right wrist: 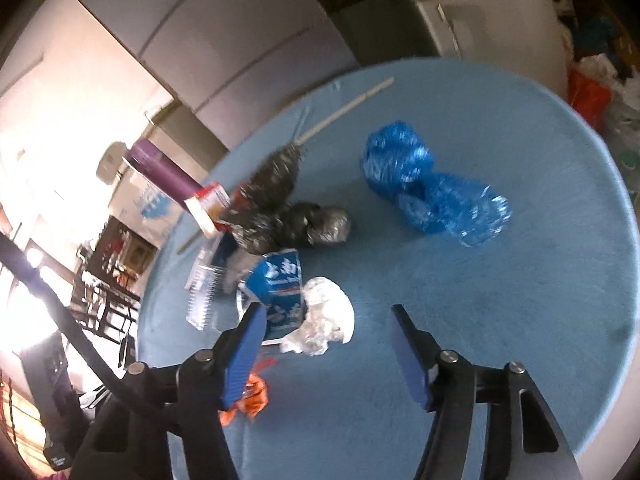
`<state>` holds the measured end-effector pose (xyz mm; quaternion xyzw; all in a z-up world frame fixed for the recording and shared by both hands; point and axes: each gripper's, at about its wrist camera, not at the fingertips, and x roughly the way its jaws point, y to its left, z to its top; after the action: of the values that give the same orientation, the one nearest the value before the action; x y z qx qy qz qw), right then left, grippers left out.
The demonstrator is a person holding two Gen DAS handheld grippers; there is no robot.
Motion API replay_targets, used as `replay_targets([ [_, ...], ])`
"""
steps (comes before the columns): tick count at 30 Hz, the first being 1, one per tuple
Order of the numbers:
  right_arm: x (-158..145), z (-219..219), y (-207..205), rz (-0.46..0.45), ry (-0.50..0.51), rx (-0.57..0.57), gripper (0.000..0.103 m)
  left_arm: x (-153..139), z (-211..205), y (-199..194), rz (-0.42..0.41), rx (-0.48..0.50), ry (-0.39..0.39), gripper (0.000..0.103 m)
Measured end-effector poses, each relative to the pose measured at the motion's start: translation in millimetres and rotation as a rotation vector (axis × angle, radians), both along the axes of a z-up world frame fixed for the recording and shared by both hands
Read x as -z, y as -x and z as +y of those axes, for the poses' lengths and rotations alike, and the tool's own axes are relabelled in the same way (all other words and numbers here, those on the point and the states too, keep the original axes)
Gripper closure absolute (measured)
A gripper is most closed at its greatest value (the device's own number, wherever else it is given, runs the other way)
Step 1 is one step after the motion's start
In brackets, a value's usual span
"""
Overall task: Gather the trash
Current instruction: 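Grasp the orange netted wrapper with the left tool while the right tool grasps the white crumpled ball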
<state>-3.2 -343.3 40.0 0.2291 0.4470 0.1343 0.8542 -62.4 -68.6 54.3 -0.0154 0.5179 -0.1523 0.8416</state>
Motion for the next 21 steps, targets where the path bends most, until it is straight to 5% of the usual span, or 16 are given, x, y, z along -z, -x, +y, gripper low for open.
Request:
replay_targets([
  [12,40,25,-29,0.093,0.032,-0.037,0.071,31,-22,-10,0.051,0.155,0.032,0.065],
  [21,26,15,1,0.062,0.016,0.016,0.073,29,-11,-5,0.060,0.159,0.083,0.074],
])
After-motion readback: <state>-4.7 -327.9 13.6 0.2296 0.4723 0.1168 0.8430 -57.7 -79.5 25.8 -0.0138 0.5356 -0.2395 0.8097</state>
